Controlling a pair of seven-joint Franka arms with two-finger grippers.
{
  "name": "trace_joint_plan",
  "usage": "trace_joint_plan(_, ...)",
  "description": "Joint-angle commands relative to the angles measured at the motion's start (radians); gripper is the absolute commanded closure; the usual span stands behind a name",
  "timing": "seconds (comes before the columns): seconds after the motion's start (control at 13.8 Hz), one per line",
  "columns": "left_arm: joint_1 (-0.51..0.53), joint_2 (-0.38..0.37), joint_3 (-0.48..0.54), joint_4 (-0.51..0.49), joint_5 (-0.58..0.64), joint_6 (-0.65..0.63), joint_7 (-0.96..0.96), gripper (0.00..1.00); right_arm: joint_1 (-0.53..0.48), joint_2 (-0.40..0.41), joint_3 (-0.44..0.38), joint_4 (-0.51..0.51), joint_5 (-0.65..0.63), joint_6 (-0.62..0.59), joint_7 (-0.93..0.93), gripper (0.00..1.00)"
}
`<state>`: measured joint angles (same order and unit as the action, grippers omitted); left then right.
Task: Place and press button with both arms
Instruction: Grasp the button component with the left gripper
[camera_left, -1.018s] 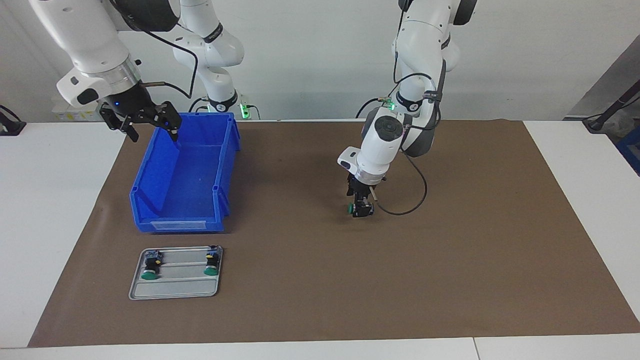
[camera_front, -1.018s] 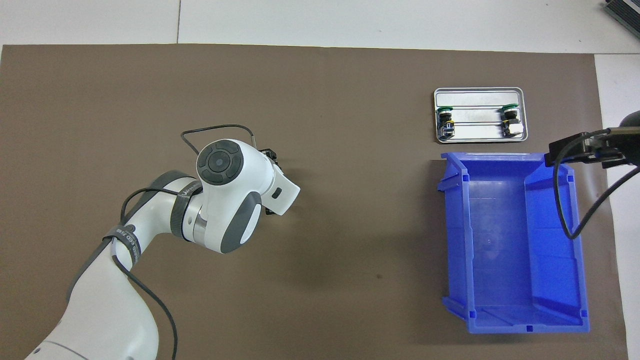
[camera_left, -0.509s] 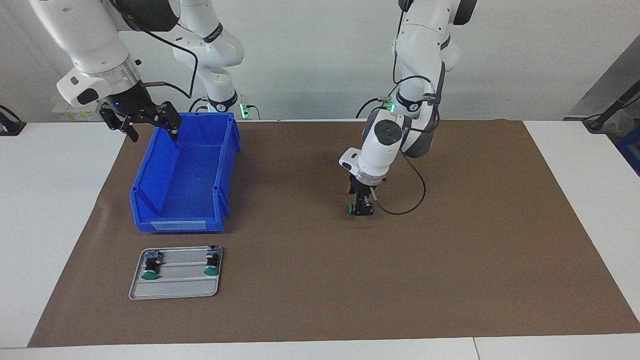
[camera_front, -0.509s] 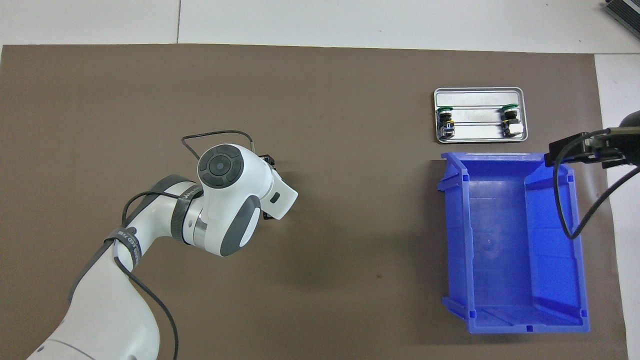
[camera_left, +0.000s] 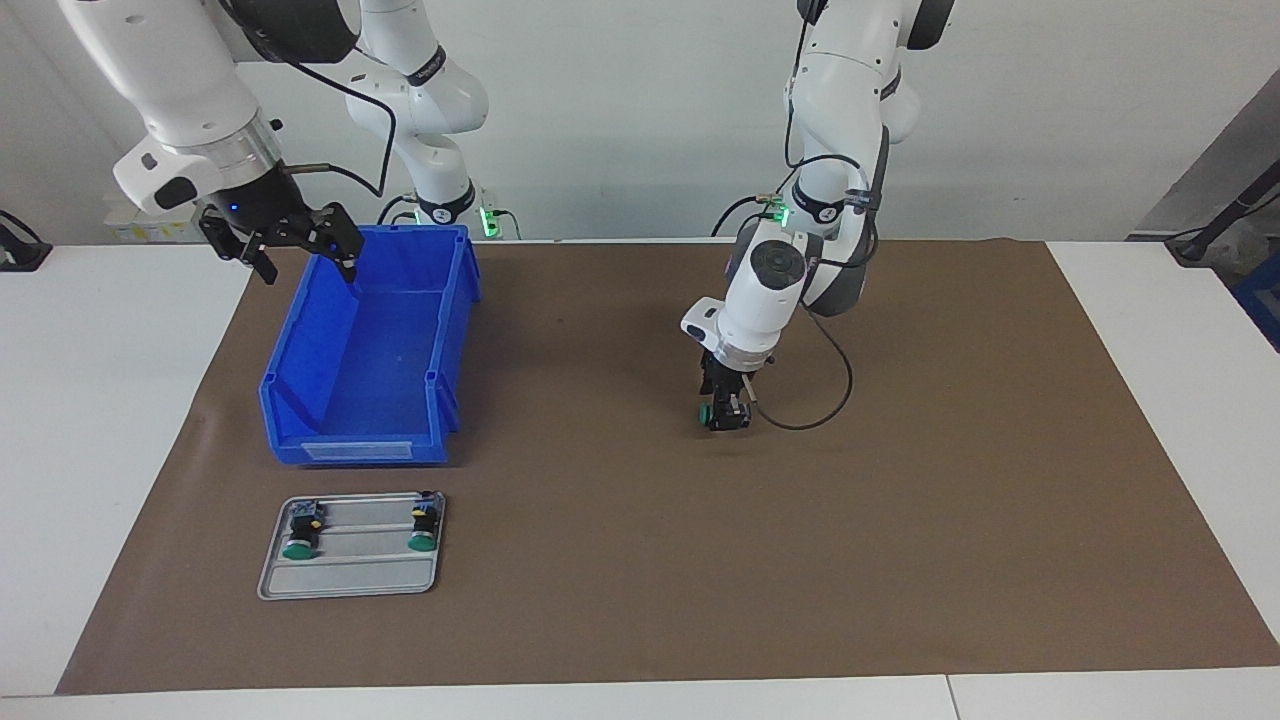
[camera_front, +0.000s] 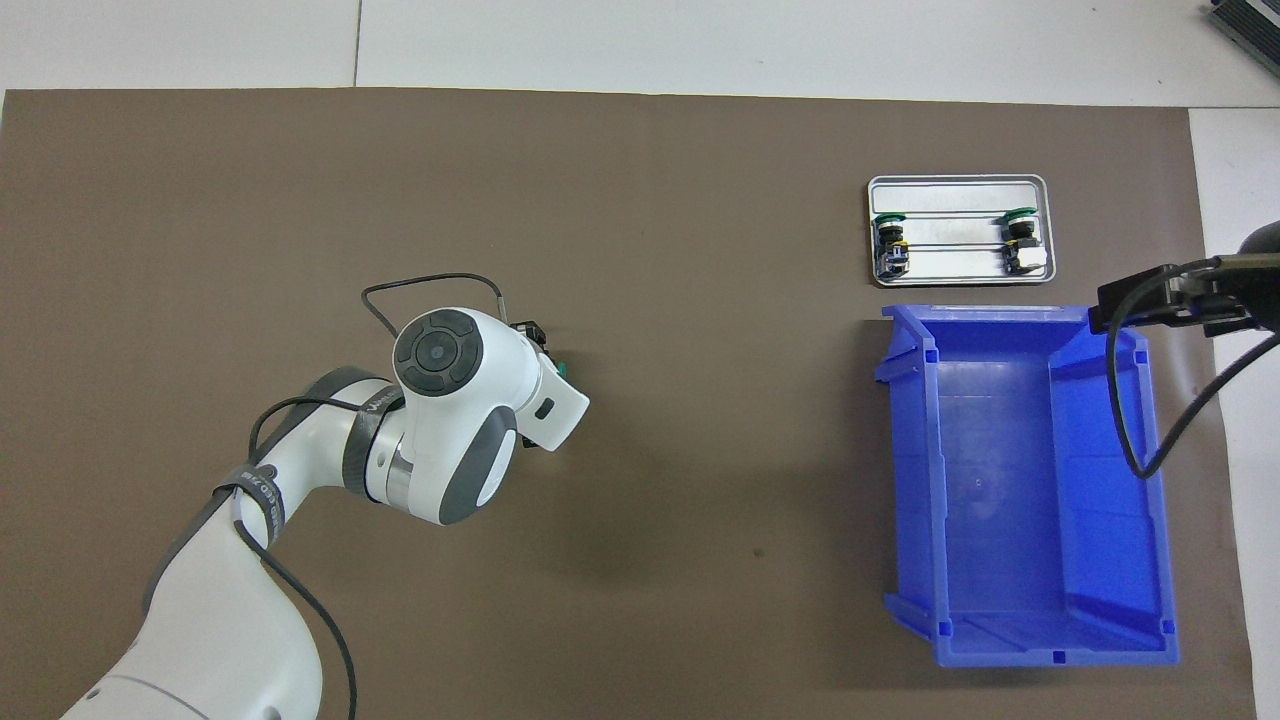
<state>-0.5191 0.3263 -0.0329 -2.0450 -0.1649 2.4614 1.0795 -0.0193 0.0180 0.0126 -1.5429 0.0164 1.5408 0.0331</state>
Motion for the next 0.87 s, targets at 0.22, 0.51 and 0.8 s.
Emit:
trace_joint_plan(0.22,-0.013,-0.015,0.014,-0.034,-0.008,0.050,0.028,0.39,-0.010,-0.026,0.007,-0.028,0.014,0.007,-0.025,0.00)
trace_joint_plan(0.51,-0.013,-0.013,0.016,-0.027,-0.008,0.050,0.037,0.54,-0.010,-0.026,0.007,-0.028,0.014,0.007,-0.024,0.00)
trace_joint_plan(0.8,-0.012,-0.012,0.018,-0.026,-0.004,0.050,0.040,0.71,-0.010,-0.026,0.007,-0.028,0.014,0.007,-0.024,0.00)
